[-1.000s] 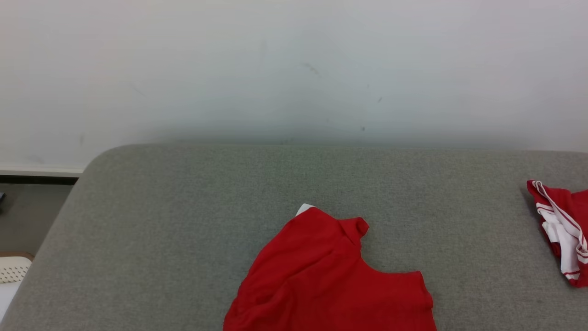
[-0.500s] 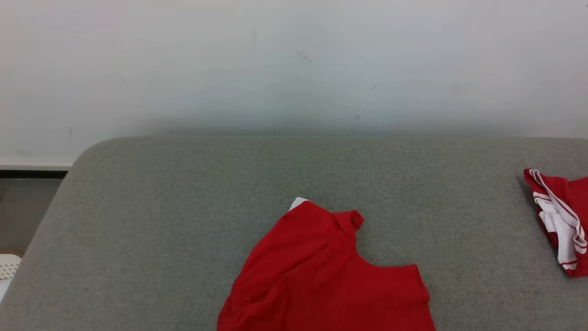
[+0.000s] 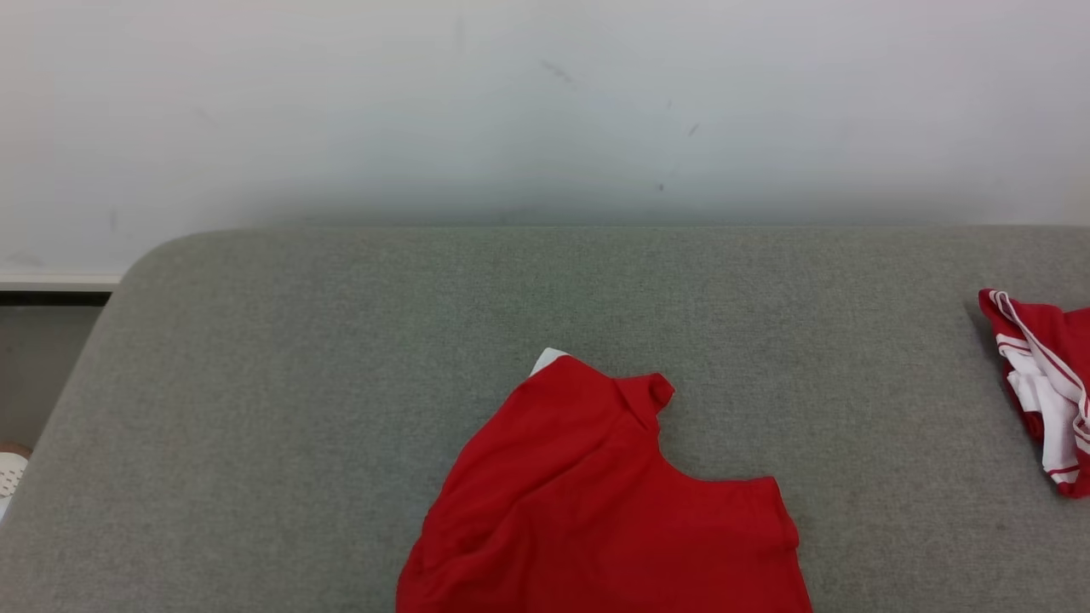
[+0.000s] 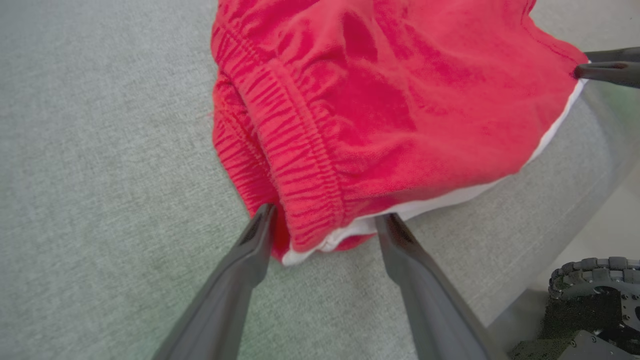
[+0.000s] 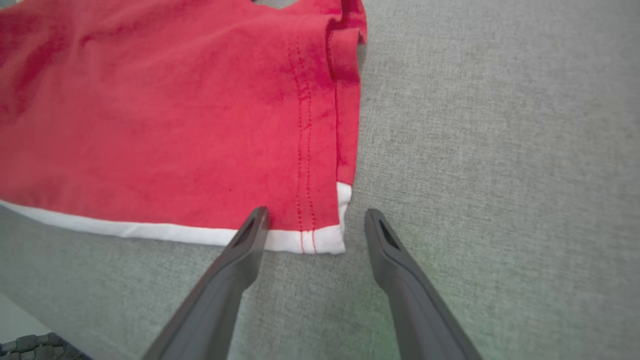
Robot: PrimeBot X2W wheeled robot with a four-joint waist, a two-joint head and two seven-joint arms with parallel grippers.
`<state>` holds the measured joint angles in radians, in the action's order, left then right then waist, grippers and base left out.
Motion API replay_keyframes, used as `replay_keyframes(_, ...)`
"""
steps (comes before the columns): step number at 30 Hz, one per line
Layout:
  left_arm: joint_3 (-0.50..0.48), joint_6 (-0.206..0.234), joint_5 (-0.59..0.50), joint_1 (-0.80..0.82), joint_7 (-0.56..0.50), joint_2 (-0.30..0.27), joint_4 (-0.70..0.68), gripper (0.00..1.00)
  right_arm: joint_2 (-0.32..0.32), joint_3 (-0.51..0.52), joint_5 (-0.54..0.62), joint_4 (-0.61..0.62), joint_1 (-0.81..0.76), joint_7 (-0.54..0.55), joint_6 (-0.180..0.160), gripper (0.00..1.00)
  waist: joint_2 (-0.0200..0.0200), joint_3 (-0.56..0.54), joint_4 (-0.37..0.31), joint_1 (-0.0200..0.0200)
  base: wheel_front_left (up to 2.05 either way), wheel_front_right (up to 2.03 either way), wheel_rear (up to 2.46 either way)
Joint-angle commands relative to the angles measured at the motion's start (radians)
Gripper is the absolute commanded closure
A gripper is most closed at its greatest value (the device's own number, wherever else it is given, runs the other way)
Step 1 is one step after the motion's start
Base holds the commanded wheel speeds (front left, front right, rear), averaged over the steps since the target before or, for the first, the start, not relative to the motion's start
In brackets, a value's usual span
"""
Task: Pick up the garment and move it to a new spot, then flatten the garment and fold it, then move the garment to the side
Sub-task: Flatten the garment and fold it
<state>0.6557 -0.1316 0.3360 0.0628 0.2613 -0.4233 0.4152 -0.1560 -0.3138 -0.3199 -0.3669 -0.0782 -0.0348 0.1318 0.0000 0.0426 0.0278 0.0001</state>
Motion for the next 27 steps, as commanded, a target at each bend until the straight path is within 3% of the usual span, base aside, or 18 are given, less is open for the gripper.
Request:
replay_keyframes(1,0.003,0.002,0.012,0.009,0.004,-0.007,0.005,0.00,-0.001,-0.004,-0.015,-0.009,0.009,0.006,-0.003,0.00,0.0000,0.006,0.001,-0.0001,0.00,0.00,0.00)
replay_keyframes(18,0.054,0.002,0.047,0.038,0.002,-0.012,0.025,0.00,-0.005,-0.121,-0.077,-0.049,0.043,0.067,0.002,0.00,0.0000,0.023,0.009,-0.0001,0.00,0.00,0.00)
replay_keyframes(20,0.065,0.002,0.056,0.043,0.002,-0.014,0.029,0.12,-0.005,-0.143,-0.090,-0.048,0.045,0.080,0.002,0.00,0.0000,0.025,0.007,-0.0001,0.00,0.00,0.00)
replay_keyframes(21,0.073,0.002,0.062,0.046,0.002,-0.015,0.030,0.31,-0.005,-0.157,-0.101,-0.048,0.046,0.087,0.003,0.00,0.0000,0.026,0.007,-0.0001,0.00,0.00,0.00)
replay_keyframes(22,0.079,0.002,0.067,0.049,0.002,-0.015,0.031,0.50,-0.004,-0.169,-0.118,-0.047,0.045,0.096,0.004,0.25,0.0000,0.027,0.006,-0.0001,0.00,0.00,0.00)
replay_keyframes(23,0.086,0.002,0.074,0.052,0.002,-0.014,0.032,0.56,-0.004,-0.179,-0.135,-0.046,0.046,0.102,0.004,0.67,0.0000,0.027,0.005,-0.0001,0.00,0.00,0.00)
replay_keyframes(24,0.091,0.002,0.081,0.055,0.002,-0.014,0.033,0.79,-0.004,-0.181,-0.155,-0.044,0.047,0.103,0.004,1.00,0.0000,0.027,0.005,-0.0001,0.00,0.00,0.00)
replay_keyframes(25,0.096,0.002,0.089,0.059,0.002,-0.013,0.035,1.00,-0.006,-0.186,-0.167,-0.044,0.049,0.108,0.004,1.00,0.0000,0.026,0.005,-0.0001,0.00,0.00,0.00)
replay_keyframes(27,0.114,0.002,0.105,0.063,0.003,-0.015,0.034,1.00,-0.005,-0.179,-0.216,-0.031,0.053,0.103,0.003,1.00,0.0000,0.023,0.004,-0.0001,0.00,0.00,0.00)
